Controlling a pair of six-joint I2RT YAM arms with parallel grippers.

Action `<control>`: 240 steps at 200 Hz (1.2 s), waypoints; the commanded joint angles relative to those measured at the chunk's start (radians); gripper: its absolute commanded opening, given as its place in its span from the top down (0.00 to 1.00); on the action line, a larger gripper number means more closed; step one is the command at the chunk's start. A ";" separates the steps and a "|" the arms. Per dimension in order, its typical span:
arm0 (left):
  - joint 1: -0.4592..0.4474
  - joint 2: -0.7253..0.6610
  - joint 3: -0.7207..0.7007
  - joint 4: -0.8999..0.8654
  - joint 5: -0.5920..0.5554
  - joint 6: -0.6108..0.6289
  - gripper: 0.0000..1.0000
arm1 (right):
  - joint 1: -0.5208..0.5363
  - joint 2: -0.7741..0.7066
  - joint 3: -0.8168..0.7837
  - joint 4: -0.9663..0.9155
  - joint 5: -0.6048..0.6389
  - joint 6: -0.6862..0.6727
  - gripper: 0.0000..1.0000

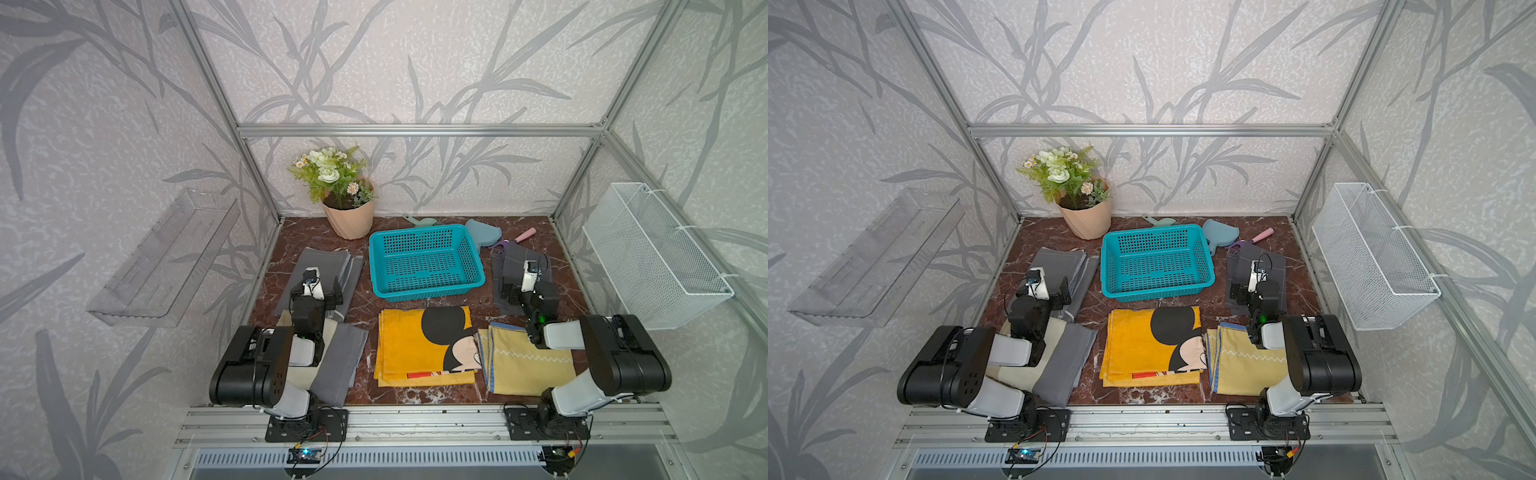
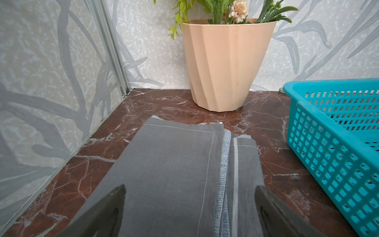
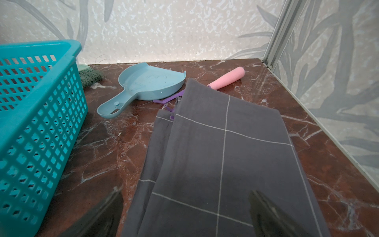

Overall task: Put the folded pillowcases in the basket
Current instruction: Pick up the pillowcase at the center of the board.

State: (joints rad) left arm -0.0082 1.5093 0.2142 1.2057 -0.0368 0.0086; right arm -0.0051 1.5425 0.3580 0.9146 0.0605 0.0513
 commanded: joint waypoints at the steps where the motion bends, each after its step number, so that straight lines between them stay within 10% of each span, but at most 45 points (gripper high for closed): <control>1: 0.013 0.006 0.022 0.036 0.043 0.009 0.00 | -0.003 -0.153 0.017 -0.103 0.072 0.025 0.01; 27: 0.022 -0.134 0.178 -0.346 -0.024 -0.026 0.00 | -0.003 -0.353 0.049 -0.262 0.084 0.044 0.01; 51: 0.022 -0.277 0.205 -0.354 -0.014 -0.094 0.00 | 0.001 -0.443 0.257 -0.599 0.034 0.064 0.00; 130: 0.022 -0.270 0.593 -1.064 -0.149 -0.308 0.00 | 0.352 -0.292 0.761 -1.180 -0.059 0.056 0.01; 153: 0.022 -0.209 0.655 -1.176 0.011 -0.344 0.00 | 0.454 -0.203 0.881 -1.289 -0.096 0.118 0.01; 186: -0.048 -0.234 0.584 -1.164 0.215 -0.383 0.00 | 0.557 -0.193 0.819 -1.314 -0.094 0.216 0.01; 240: -0.305 -0.313 0.477 -1.236 0.219 -0.433 0.00 | 0.636 -0.272 0.572 -1.323 -0.070 0.374 0.01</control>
State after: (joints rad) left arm -0.2176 1.2377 0.7361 0.0219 0.1574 -0.3817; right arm 0.6083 1.3281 1.0080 -0.3729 -0.0280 0.3275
